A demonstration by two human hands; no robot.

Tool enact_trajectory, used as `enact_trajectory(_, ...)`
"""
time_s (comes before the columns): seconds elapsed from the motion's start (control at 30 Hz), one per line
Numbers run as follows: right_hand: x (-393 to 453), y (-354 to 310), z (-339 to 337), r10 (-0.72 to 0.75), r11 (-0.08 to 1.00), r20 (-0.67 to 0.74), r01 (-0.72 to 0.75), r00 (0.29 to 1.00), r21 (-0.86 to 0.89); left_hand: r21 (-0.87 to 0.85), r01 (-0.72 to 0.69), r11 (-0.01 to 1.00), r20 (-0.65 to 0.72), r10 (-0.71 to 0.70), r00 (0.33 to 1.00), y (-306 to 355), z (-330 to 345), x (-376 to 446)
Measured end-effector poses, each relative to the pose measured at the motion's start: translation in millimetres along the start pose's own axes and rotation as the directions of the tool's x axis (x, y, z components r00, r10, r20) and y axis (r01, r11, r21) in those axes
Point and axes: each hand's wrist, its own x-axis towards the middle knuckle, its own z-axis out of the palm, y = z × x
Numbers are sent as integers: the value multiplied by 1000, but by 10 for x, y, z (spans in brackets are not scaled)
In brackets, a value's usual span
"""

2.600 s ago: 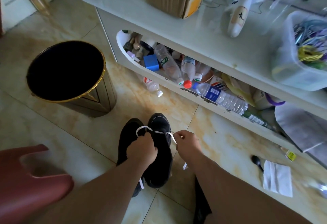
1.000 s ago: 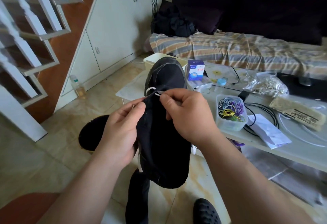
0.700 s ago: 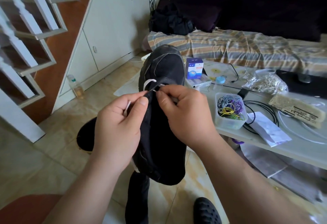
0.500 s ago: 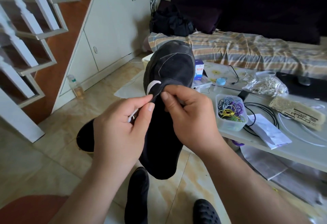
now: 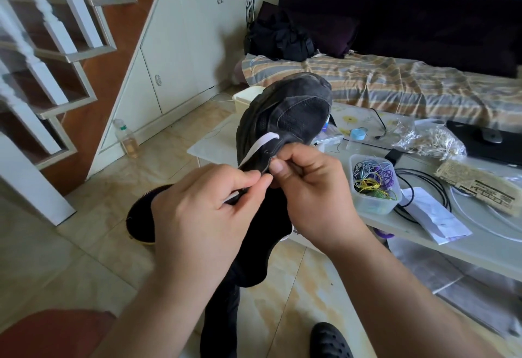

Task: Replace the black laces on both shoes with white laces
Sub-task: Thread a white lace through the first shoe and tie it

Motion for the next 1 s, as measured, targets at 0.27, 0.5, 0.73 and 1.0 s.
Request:
enact_trajectory(0.27, -31, -38, 47, 60, 993, -117, -48, 991, 105, -27, 6, 1000, 11, -6, 1000, 12, -2, 29)
enact_trajectory(0.5, -26, 18, 67, 121, 990, -123, -128, 985, -56, -94, 235, 967, 159, -218, 963, 34, 62, -38)
enact_trajectory(0.73, 20, 8, 28, 133, 880, -253, -232, 958, -415, -307, 785, 538, 411, -669, 620, -75, 215, -100)
enact_trajectory(1.0, -2, 72, 72, 170, 877, -162, -224, 972, -424, -450, 878, 165, 443, -812, 380, -153, 473, -146)
